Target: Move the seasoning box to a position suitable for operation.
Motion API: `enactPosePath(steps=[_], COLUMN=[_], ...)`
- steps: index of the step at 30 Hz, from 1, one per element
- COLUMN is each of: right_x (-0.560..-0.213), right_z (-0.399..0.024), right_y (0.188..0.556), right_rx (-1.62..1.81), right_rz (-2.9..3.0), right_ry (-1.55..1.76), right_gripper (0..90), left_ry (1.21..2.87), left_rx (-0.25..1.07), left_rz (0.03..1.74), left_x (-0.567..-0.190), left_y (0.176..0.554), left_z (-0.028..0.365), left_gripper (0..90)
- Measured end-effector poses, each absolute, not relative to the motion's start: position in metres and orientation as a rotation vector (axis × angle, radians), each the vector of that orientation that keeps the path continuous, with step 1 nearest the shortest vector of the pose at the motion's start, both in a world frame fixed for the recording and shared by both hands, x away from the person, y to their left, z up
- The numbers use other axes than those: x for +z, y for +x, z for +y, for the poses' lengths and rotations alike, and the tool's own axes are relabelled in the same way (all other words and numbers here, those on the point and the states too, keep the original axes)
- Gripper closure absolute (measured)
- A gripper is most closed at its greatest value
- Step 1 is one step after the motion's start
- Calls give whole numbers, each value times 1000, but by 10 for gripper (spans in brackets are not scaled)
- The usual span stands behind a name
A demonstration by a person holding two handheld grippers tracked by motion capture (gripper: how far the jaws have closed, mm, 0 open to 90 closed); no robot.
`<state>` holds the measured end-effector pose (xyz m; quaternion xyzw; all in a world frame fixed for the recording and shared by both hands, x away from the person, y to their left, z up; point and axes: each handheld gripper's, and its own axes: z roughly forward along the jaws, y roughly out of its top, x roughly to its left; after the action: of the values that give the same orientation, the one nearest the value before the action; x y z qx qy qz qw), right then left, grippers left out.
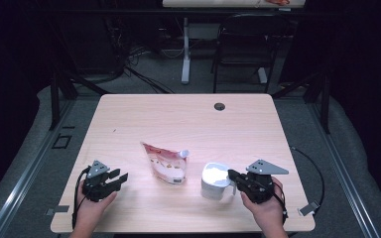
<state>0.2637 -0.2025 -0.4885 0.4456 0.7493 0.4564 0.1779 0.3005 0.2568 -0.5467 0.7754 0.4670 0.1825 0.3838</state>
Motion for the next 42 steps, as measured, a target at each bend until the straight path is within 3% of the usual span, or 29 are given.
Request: enactPosePath(steps=[42], right_x=[-496], right_z=[-216], right_y=[262], right_rx=[1411], right_rz=[2066], right_ry=[1358], right_gripper=[900], left_ry=[1977], left_rx=[470], left_rz=[1190], left_x=[-547], left_y=[301], left_z=[257], left_gripper=[595])
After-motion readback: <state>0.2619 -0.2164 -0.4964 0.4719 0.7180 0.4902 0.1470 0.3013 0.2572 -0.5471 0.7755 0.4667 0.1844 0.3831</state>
